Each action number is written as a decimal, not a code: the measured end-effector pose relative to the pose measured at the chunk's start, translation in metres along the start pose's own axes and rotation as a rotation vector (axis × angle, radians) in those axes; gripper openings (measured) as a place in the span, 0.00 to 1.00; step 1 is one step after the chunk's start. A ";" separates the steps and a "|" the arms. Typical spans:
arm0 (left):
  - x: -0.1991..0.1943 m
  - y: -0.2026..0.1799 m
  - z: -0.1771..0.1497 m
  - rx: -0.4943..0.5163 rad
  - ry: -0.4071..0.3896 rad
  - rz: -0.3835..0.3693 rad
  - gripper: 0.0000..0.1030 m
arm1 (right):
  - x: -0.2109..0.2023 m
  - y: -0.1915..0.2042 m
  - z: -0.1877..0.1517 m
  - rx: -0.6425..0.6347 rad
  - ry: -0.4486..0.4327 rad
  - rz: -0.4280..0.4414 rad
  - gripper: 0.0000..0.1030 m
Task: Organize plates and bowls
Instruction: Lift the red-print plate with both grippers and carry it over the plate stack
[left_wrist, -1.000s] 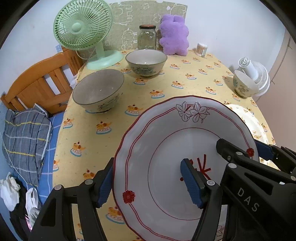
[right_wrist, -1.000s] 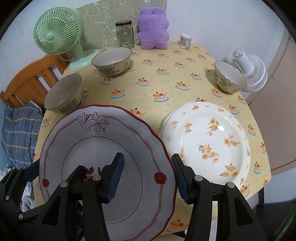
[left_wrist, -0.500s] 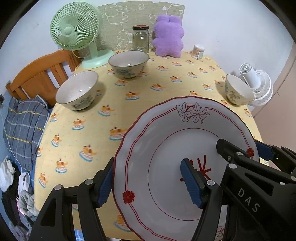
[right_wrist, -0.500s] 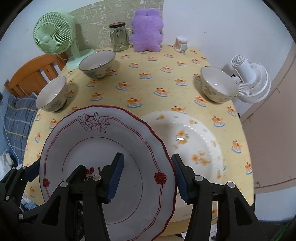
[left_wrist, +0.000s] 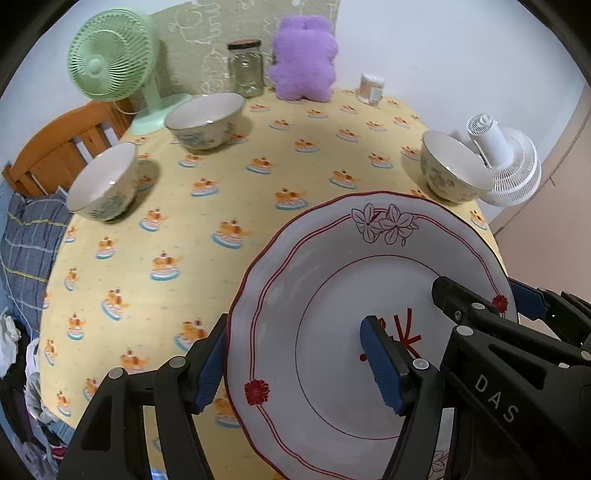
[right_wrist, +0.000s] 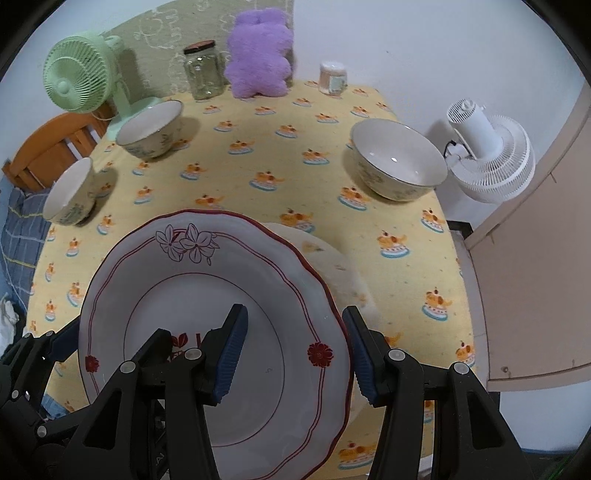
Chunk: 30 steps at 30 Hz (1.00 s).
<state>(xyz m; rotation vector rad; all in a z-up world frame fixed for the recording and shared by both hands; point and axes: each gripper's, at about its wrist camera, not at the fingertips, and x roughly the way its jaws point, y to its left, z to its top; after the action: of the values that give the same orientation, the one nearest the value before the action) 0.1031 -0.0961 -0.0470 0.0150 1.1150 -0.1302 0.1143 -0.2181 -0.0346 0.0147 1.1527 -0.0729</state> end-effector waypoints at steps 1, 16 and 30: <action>0.004 -0.005 0.000 0.002 0.008 -0.003 0.68 | 0.003 -0.005 0.000 0.002 0.006 -0.003 0.55; 0.041 -0.042 0.004 0.031 0.098 -0.017 0.68 | 0.041 -0.042 0.000 0.033 0.098 -0.025 0.55; 0.052 -0.041 0.009 0.040 0.131 0.016 0.70 | 0.051 -0.042 0.006 0.026 0.111 -0.010 0.55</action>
<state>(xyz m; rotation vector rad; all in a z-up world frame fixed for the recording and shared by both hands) 0.1292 -0.1427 -0.0871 0.0687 1.2423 -0.1387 0.1376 -0.2630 -0.0777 0.0362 1.2629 -0.0970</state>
